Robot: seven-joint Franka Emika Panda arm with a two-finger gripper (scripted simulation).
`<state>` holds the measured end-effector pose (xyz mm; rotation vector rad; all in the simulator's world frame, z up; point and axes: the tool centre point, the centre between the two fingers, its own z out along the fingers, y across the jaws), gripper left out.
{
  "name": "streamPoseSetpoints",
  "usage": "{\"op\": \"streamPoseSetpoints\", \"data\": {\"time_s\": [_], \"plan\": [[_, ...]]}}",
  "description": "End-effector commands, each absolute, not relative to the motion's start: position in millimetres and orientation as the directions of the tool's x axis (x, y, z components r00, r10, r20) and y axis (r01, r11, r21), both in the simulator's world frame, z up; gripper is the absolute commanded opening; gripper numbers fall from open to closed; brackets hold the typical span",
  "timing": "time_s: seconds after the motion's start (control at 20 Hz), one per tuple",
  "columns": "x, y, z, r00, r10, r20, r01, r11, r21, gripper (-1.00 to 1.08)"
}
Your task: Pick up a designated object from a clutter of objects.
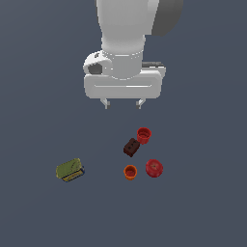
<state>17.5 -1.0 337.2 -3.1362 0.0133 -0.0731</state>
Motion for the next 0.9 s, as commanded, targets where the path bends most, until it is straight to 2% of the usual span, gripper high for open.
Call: {"op": "streamPoseSetpoints", "data": {"time_s": [0.0, 0.45, 0.85], "plan": [[17.5, -1.0, 337.2, 0.999, -0.009, 0.047, -0.008, -1.0, -0.005, 1.0], [21.4, 25.3, 339.9, 0.998, -0.002, 0.062, -0.001, -1.0, -0.027, 1.0], [21.3, 27.3, 333.2, 0.998, 0.004, 0.061, 0.006, -1.0, -0.025, 1.0]]}}
